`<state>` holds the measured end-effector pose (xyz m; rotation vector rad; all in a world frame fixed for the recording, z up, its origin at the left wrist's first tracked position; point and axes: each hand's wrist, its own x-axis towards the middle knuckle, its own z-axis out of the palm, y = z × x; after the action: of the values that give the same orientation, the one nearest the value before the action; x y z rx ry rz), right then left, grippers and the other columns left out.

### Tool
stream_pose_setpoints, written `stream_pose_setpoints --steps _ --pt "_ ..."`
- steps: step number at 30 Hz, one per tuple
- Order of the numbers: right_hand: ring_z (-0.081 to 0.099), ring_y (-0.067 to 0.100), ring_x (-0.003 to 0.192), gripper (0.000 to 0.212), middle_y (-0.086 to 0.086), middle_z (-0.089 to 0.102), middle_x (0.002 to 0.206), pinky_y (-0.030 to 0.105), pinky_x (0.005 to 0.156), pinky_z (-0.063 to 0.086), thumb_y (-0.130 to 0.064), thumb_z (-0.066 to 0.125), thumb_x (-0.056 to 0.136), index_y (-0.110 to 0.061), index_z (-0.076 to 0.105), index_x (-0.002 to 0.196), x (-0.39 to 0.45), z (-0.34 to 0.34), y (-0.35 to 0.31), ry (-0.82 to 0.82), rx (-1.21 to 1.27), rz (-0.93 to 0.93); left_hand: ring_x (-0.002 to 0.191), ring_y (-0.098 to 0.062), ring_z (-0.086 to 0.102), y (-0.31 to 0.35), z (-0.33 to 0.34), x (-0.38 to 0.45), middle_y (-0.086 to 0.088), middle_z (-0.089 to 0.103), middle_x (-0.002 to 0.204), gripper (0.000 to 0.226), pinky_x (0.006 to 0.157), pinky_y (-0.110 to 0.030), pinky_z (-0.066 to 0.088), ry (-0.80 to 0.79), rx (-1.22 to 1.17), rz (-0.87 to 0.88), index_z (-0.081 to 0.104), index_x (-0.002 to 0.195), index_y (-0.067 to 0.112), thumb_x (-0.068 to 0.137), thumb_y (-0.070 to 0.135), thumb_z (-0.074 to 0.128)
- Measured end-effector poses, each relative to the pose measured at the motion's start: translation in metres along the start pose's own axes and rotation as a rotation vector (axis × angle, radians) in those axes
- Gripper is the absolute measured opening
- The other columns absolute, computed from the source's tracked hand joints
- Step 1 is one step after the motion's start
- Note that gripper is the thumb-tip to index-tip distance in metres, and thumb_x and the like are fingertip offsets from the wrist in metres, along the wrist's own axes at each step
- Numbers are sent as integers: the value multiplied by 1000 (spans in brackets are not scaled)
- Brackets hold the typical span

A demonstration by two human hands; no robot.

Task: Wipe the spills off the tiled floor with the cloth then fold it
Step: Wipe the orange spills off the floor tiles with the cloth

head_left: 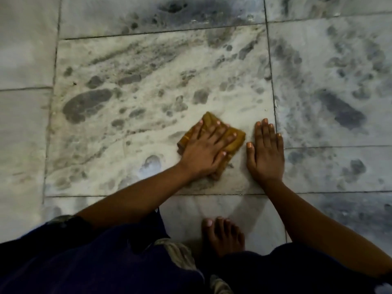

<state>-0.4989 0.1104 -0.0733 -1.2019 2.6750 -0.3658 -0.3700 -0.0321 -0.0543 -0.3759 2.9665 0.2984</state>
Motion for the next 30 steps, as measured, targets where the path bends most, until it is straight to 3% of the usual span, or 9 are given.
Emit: stream_pose_setpoints --steps 5,10,13,15,18,21,24,27,30 --pt "12 22 144 63 12 16 156 36 116 3 -40 18 94 -8 18 148 -2 3 0 -10 -37 -7 140 -23 28 -35 8 -64 0 38 149 50 114 -52 9 -1 38 -42 38 142 30 94 40 29" --pt "10 23 145 66 13 14 156 37 117 3 -42 16 93 -6 17 148 -3 5 -13 -2 -11 -3 141 -27 27 -109 -1 -89 -8 37 149 58 112 -58 6 37 -27 -484 37 142 21 92 44 20" --pt "13 23 144 64 14 17 155 36 116 4 -40 20 94 -6 20 148 -5 9 -29 -5 29 -91 144 -23 15 -162 -12 -115 -5 21 156 64 113 -57 3 58 -83 -835 21 148 22 89 47 16" --pt "16 23 143 63 14 20 154 36 116 6 -39 21 94 -5 22 147 -3 12 -36 -21 23 -166 146 -21 8 -159 -13 -137 -2 13 158 67 113 -55 3 71 -109 -923 14 149 23 87 49 12" --pt "18 25 142 62 15 21 154 37 115 7 -39 21 95 -4 24 147 3 14 -42 -44 -19 -230 144 -28 15 -105 3 -154 -7 17 156 67 112 -59 7 90 -69 -744 14 148 23 88 54 14" --pt "15 23 143 63 13 19 155 36 116 5 -40 22 94 -6 22 147 11 17 -50 -64 -30 -249 144 -27 11 -58 19 -141 -4 15 157 70 111 -56 0 52 -33 -526 16 148 31 87 64 24" --pt "14 21 144 64 11 18 155 36 116 5 -42 23 94 -8 20 148 15 19 -56 -91 -67 -289 143 -23 12 -61 11 -97 -1 21 156 72 109 -59 3 71 -42 -396 20 146 37 82 67 31" --pt "13 20 144 64 10 18 155 35 116 5 -42 24 93 -10 20 149 17 17 -55 -109 -57 -299 145 -22 9 -94 -9 -48 2 15 158 72 110 -61 4 13 -62 -368 17 146 39 80 68 23" --pt "12 18 143 63 9 18 155 34 116 5 -41 25 93 -10 21 148 17 15 -55 -103 -53 -294 146 -24 -1 -142 -30 -8 2 5 159 73 110 -63 -3 -20 -91 -493 10 148 35 85 67 26"
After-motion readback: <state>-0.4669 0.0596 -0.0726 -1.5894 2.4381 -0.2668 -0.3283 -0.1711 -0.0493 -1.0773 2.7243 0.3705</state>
